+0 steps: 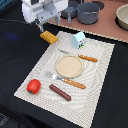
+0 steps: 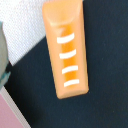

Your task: Interact with the objects in diverse but meaningful ways.

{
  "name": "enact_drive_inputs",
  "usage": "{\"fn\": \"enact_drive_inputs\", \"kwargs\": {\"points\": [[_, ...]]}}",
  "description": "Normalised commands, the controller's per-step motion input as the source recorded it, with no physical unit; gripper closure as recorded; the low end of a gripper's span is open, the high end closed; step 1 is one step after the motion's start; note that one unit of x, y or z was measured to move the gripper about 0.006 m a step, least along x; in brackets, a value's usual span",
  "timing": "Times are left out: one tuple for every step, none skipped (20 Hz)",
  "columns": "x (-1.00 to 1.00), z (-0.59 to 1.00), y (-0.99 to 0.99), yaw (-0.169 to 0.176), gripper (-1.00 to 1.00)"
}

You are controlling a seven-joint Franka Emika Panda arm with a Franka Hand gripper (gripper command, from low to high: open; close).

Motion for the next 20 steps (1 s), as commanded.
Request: {"fn": "enact_drive_inputs", "kwargs": {"points": [[0.79, 0.57, -0.7, -0.045, -1.0], [0.81, 0.57, -0.69, -0.034, -1.0], [0.82, 0.55, -0.66, -0.028, -1.0], [0.84, 0.51, -0.64, -0.023, -1.0], [0.84, 0.49, -0.64, -0.021, -1.0], [0.85, 0.48, -0.63, -0.02, -1.0], [0.83, 0.51, -0.67, -0.039, -1.0], [0.83, 0.47, -0.67, -0.042, -1.0], [0.85, 0.44, -0.65, -0.029, -1.0], [0.84, 0.38, -0.66, -0.029, -1.0], [0.82, 0.32, -0.68, -0.03, -1.0], [0.81, 0.29, -0.7, -0.031, -1.0], [0.79, 0.28, -0.72, -0.039, -1.0], [0.77, 0.26, -0.74, -0.045, -1.0], [0.77, 0.26, -0.74, -0.046, -1.0], [0.77, 0.26, -0.74, -0.046, -1.0], [0.76, 0.24, -0.74, -0.044, -1.0], [0.76, 0.24, -0.75, -0.043, -1.0], [0.75, 0.2, -0.75, -0.039, -1.0], [0.73, 0.17, -0.77, -0.032, -1.0]]}}
